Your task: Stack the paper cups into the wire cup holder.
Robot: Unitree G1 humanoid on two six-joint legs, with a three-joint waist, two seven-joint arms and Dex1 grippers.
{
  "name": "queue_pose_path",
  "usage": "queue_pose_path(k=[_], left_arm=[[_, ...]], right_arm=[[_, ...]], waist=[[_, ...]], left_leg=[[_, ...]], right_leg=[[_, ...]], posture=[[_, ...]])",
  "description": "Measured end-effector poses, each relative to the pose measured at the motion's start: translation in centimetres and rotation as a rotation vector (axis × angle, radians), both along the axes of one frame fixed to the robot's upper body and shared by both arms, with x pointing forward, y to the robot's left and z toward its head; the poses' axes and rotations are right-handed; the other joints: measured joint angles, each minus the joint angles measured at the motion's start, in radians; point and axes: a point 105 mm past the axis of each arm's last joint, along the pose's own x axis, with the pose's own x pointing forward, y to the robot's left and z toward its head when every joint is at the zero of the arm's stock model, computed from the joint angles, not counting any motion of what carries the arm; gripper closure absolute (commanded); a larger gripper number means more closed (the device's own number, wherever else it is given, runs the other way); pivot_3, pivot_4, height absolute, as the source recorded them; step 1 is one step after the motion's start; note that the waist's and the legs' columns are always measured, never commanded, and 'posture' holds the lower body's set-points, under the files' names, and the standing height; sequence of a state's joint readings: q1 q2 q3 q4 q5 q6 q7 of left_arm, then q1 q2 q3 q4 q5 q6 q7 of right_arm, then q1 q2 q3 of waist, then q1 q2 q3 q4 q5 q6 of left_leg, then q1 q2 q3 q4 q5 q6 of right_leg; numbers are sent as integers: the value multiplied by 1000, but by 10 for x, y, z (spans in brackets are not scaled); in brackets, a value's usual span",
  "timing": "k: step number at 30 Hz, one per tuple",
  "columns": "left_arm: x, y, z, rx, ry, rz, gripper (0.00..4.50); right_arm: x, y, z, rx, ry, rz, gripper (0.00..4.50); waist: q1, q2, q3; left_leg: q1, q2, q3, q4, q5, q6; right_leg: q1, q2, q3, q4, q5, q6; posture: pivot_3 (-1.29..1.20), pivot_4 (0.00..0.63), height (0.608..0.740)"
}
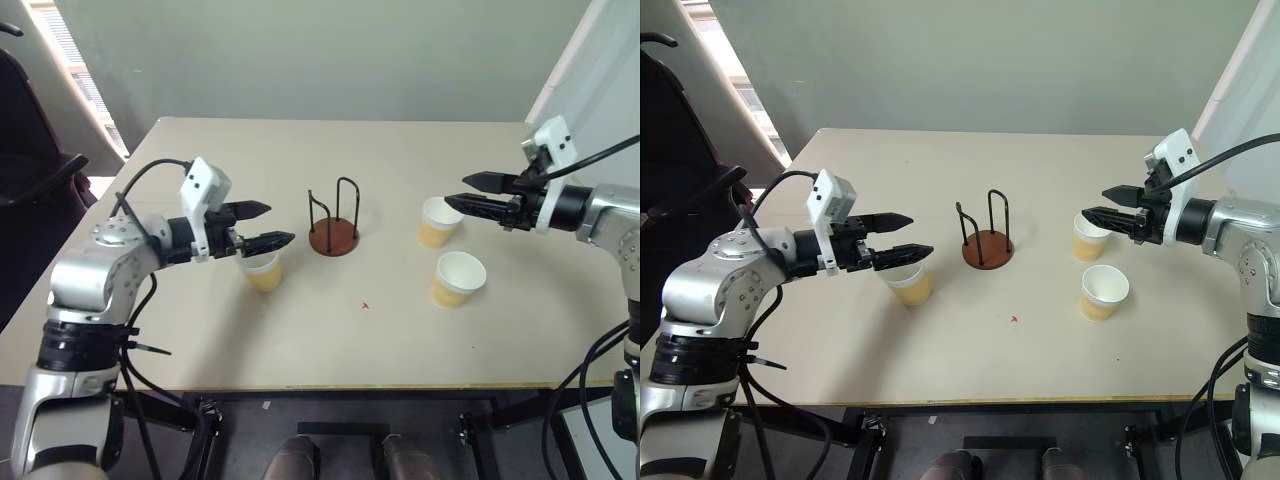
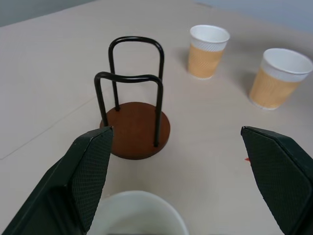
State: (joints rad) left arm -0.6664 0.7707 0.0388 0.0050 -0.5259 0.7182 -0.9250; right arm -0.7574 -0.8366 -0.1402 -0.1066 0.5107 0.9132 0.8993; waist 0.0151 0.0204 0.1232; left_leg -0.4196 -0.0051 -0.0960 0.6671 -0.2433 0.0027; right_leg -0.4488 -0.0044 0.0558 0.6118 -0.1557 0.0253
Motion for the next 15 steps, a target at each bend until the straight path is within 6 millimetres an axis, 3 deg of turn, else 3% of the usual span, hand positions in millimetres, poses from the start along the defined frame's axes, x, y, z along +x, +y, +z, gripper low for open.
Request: queue_pose_path(k=[7,15], left_arm=[[16,-14,-26,40,61,34,0],[30,-25,-19,48,20,31,0]], right_arm=[[-4,-1,-6,-5,26,-7,1499],[-8,-1,-3,-16,10,-12,1499]], waist=[[0,0,0],[2,-1,0]], left_leg=[[0,0,0,0,1,-1],[0,0,0,0,2,-2]], right_leg=[[0,0,0,-1,1,3],[0,0,0,-1,1,3]], posture=[[0,150,740],[0,150,740]])
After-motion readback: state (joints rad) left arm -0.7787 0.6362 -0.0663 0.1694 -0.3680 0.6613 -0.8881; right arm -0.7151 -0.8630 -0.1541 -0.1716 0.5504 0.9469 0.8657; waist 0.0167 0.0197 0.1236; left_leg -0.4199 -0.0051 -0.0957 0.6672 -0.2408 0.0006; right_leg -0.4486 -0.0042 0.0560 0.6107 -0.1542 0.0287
